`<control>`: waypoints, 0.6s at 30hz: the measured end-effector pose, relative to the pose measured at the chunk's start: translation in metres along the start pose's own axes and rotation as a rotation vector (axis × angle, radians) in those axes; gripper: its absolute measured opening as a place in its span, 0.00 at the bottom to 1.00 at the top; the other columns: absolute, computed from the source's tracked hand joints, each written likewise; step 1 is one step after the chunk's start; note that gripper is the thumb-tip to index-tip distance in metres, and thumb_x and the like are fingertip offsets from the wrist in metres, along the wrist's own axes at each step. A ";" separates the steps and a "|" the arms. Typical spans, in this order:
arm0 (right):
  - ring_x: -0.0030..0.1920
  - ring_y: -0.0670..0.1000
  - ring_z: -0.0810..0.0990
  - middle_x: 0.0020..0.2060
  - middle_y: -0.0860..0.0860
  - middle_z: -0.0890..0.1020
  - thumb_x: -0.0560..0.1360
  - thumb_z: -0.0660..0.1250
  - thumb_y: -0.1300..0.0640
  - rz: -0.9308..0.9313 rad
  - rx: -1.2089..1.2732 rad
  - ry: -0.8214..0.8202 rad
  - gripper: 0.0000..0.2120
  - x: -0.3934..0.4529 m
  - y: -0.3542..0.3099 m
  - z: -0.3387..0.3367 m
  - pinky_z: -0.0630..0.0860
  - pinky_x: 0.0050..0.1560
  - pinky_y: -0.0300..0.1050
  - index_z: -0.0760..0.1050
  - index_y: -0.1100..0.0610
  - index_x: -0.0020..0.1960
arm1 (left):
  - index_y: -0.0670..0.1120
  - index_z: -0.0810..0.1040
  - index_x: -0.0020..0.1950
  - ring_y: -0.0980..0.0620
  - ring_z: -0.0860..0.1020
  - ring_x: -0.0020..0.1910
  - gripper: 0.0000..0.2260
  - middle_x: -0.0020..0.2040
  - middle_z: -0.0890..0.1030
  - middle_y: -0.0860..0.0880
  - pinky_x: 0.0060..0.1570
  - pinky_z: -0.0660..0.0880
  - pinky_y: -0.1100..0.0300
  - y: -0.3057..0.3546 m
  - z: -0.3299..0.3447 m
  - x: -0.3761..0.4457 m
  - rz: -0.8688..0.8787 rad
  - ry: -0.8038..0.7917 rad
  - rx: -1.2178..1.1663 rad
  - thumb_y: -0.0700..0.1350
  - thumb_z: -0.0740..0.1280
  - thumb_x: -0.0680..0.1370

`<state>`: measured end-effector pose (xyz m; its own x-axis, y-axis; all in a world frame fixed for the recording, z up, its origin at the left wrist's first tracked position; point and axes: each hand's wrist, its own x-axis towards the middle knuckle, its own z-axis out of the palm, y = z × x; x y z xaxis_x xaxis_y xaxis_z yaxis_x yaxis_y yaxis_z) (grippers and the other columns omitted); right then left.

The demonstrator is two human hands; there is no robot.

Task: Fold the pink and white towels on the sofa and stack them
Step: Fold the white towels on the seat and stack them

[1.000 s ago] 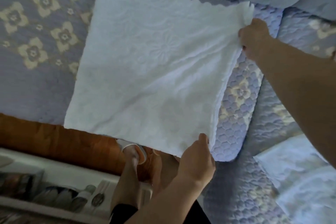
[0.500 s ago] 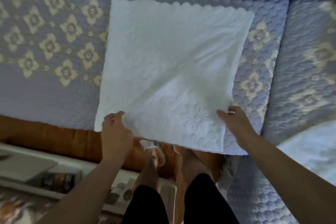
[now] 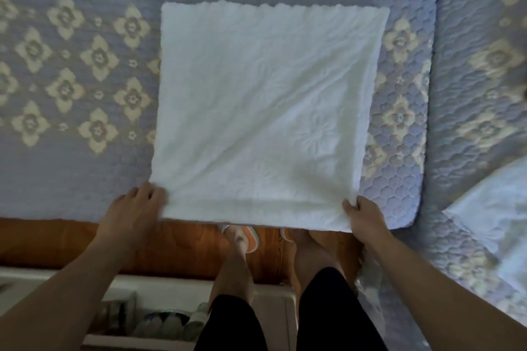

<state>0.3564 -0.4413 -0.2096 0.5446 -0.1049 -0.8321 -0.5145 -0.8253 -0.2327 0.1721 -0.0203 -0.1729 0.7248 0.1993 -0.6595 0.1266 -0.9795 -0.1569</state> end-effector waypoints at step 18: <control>0.80 0.56 0.51 0.79 0.55 0.57 0.82 0.56 0.53 -0.691 -0.360 0.570 0.26 0.035 -0.168 0.052 0.52 0.79 0.52 0.56 0.56 0.79 | 0.44 0.56 0.81 0.41 0.49 0.81 0.27 0.82 0.54 0.42 0.77 0.53 0.42 0.170 -0.084 0.157 0.386 0.436 -0.262 0.54 0.52 0.84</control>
<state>0.4277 -0.2779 -0.2260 0.9395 0.2925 -0.1783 0.2224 -0.9167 -0.3318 0.3640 -0.1582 -0.2412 0.9534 -0.1456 -0.2641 -0.0770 -0.9642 0.2538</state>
